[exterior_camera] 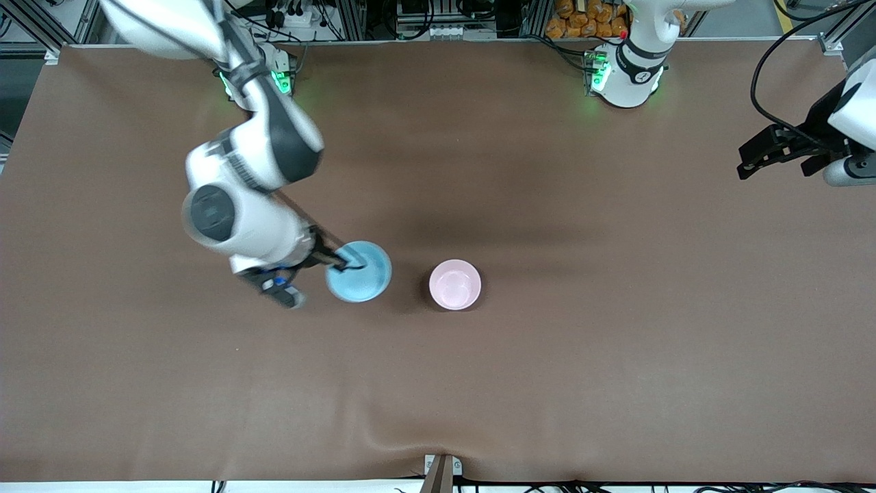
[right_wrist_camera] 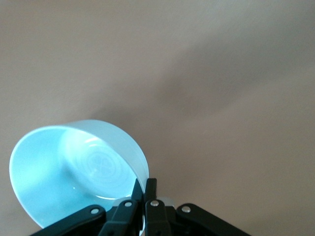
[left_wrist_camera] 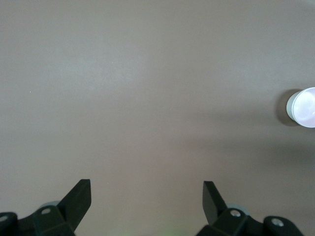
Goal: Stack pink and blue bowls on white bowl
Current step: 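Carry the blue bowl toward the stack while the left arm returns to rest, then lower the blue bowl into the pink bowl with the right gripper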
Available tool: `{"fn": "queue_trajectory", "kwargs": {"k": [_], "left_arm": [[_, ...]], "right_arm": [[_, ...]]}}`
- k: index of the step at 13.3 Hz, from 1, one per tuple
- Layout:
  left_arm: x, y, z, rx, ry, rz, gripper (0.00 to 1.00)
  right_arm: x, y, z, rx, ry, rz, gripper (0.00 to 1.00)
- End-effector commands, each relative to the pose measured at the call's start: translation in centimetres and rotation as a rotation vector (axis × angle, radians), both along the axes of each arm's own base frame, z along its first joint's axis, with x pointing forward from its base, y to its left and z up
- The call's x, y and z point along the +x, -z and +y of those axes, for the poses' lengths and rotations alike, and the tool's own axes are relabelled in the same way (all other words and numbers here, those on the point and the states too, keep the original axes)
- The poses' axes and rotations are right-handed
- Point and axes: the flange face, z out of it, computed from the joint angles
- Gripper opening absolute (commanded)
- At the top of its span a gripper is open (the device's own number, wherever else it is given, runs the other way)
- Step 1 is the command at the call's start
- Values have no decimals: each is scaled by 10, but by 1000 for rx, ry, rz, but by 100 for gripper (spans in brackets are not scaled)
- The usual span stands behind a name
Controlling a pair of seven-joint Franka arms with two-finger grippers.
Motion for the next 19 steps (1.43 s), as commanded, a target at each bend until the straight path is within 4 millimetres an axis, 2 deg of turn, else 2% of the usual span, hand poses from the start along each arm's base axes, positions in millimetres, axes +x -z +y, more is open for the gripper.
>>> {"fn": "queue_trajectory", "kwargs": {"k": [1,4,7,11,14,19], "left_arm": [[-8,-6,11,-16,49,-15,100],[-8,-8,8,-19,55,-18,100],[-7,-8,7,-20,55,-19,100],[-6,-12,5,-22,60,-29,100],[-4,-17,4,-22,59,-41,100],[-2,-18,5,-23,62,-44,100]], "right_arm": [[-4,6,27,5,81,-1,0],[-14,23,61,16,132,-25,0],[-10,41,81,30,163,-42,0],[8,55,95,82,105,-125,0],[7,65,99,92,-20,-154,0],[-6,100,115,76,-40,-108,0]]}}
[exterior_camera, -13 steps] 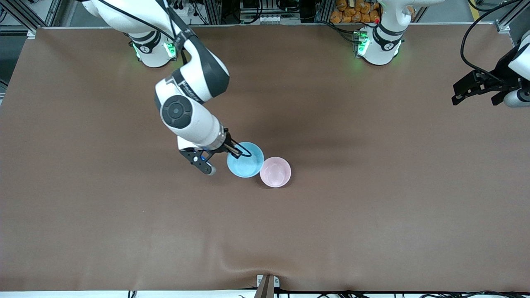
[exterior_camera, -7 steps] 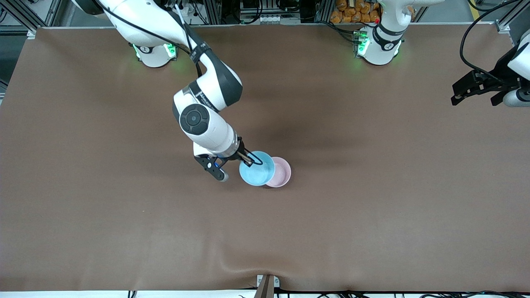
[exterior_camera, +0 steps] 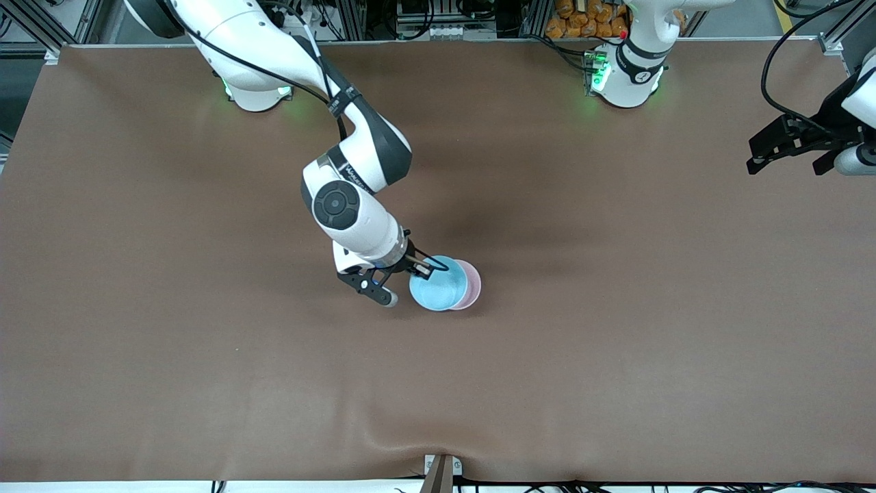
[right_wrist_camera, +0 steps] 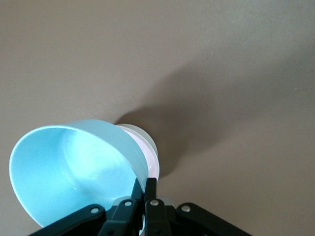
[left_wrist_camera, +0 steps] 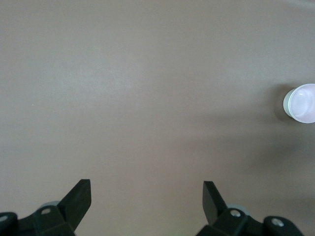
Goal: Stack pink and blue bowls on white bowl
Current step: 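Lower the blue bowl into the pink bowl with the right gripper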
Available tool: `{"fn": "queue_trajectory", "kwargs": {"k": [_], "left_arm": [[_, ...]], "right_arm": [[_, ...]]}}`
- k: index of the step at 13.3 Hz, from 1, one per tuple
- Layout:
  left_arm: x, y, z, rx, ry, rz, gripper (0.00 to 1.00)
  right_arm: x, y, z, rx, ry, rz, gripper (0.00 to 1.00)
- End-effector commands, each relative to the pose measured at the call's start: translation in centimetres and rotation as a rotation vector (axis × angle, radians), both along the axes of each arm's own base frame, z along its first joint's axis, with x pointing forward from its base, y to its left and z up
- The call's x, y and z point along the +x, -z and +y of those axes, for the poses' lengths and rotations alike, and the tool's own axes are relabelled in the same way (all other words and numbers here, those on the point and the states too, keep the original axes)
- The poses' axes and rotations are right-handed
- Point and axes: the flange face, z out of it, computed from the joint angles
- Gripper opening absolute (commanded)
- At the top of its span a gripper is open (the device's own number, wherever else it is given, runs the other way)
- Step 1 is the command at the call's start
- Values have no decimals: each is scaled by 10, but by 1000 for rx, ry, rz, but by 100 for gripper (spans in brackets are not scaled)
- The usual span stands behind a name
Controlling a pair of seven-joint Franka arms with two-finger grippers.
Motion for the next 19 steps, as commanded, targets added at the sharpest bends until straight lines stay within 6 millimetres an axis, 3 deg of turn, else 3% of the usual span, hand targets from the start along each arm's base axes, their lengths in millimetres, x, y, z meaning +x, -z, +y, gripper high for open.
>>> {"fn": "queue_trajectory", "kwargs": {"k": [1,8,19], "left_arm": [[-1,-7,-1,-17,18,-15,100],[-1,-9,-3,-18,18,-18,100],[1,-5,-3,-15,24,-10,100]], "right_arm": [[-2,19,10,4,-13,20,0],[-10,36,27,50,9,42,0],[-10,63,29,54,21,35,0]]}}
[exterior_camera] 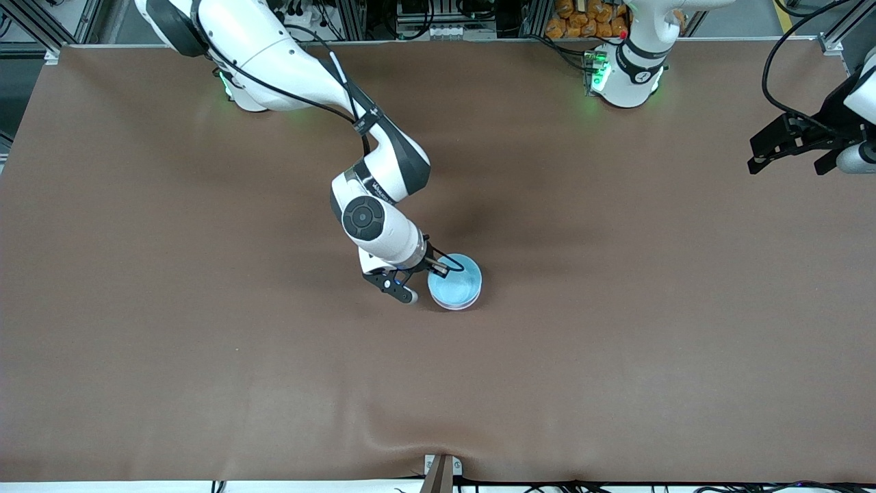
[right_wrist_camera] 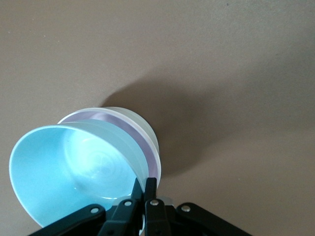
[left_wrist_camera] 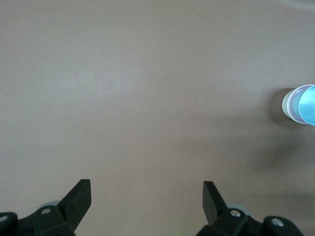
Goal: Stack pink and blue bowls on white bowl
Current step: 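Lower the blue bowl into the pink bowl with the right gripper, then open the right gripper to release the blue bowl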
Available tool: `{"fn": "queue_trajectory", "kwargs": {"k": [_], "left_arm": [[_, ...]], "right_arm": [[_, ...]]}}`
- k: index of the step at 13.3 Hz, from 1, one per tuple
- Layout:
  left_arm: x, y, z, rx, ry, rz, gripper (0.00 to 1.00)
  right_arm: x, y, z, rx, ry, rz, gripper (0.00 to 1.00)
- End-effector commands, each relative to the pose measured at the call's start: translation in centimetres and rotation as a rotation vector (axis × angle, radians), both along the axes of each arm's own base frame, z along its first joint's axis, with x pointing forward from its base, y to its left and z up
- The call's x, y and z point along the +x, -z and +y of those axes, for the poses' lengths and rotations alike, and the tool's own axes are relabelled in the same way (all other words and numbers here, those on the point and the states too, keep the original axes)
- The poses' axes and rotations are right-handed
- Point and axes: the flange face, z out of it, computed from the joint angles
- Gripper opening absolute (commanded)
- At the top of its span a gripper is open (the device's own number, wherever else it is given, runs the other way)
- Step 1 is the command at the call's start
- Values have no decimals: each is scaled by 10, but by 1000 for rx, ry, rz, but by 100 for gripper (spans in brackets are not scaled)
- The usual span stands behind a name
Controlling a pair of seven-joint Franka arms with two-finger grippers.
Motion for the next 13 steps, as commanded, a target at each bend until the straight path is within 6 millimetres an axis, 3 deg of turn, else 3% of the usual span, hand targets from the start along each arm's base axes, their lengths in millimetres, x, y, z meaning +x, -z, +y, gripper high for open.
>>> {"fn": "queue_trajectory", "kwargs": {"k": [1,10,11,12,13], "left_arm": [[1,-3,-2,-15,21,-7,100],[1,-3,-4,-17,24,-6,100],[1,-3,-4,-17,24,-6,100],[1,-3,-5,-17,26,-6,100],[1,-2,-4,-16,24,-5,100]], "right_arm": [[3,0,6,18,-3,-7,0],[0,5,8,6,-16,-7,0],[0,6,8,3,-20,-8,32],[-3,7,11,-10,-32,-15,99],[-10,7,20,-22,-57,-27,100]]}}
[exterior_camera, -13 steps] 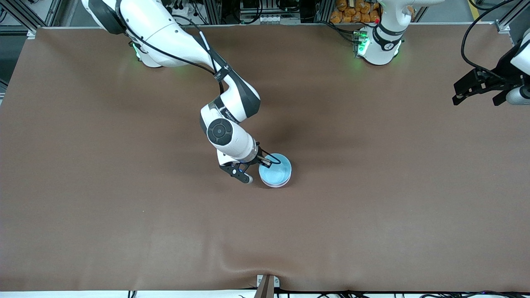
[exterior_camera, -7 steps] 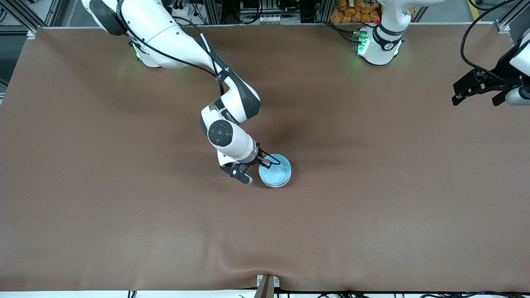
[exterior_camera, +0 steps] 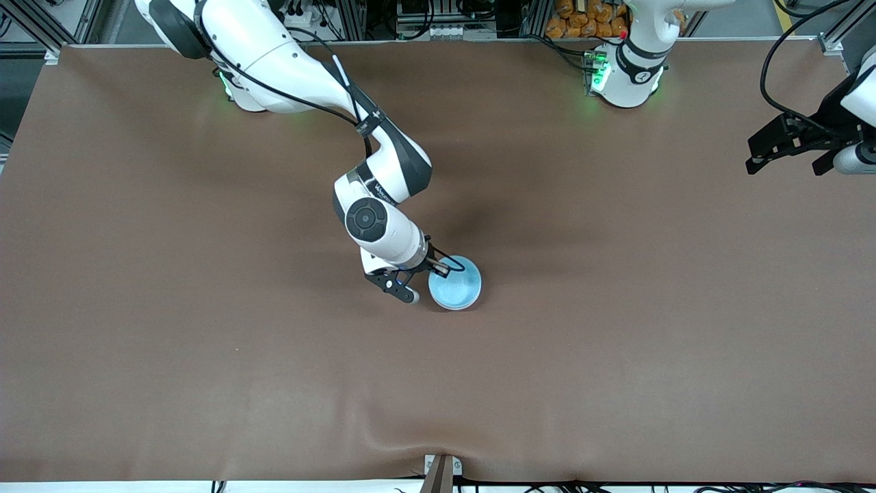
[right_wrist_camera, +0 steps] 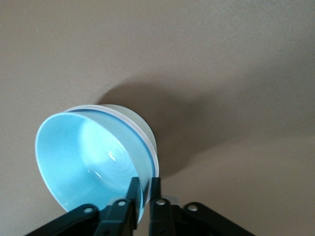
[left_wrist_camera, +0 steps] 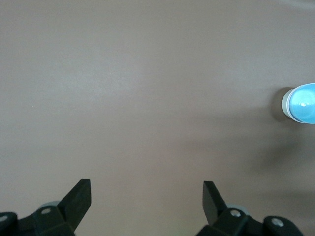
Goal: Stack pink and blue bowls on white bowl
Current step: 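Open the right gripper to release the blue bowl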
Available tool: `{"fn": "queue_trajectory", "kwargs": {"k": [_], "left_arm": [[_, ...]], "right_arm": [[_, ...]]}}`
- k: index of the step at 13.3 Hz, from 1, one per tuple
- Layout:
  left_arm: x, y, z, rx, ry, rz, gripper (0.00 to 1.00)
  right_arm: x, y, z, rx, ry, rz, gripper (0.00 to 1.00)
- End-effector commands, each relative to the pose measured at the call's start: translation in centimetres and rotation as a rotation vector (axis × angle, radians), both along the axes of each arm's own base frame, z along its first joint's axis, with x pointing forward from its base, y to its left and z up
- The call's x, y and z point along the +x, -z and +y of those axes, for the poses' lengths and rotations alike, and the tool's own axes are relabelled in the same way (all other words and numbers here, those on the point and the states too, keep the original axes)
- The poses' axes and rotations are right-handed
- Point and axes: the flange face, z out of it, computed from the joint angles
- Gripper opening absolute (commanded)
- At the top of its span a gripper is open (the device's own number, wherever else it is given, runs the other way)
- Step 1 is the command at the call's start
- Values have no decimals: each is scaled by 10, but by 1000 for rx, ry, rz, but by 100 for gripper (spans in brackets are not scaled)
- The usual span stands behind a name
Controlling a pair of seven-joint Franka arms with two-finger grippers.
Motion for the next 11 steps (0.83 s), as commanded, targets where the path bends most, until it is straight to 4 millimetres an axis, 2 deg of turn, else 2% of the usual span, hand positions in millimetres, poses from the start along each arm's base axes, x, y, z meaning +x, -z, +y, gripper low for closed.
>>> {"fn": "queue_trajectory", "kwargs": {"k": [1,5,8,9,11], "left_arm": [[1,-4,-2,-15,20,-7,100],[1,-4,-4,-15,24,-7,100],[1,-4,-4,-15,23,-7,100],[1,-3,-3,-15,21,-6,100],[0,-4,-3,-17,21,-7,100]], "right_arm": [[-7,0,18,-20,-48,-35,100],[3,-8,8,-15,-31,-46,100],[17,-27,-6,-14,-15,-79,100],[29,-31,-21,-44,-15,-110,100],[47,-61,-47,-82,-51,-180,100]]}}
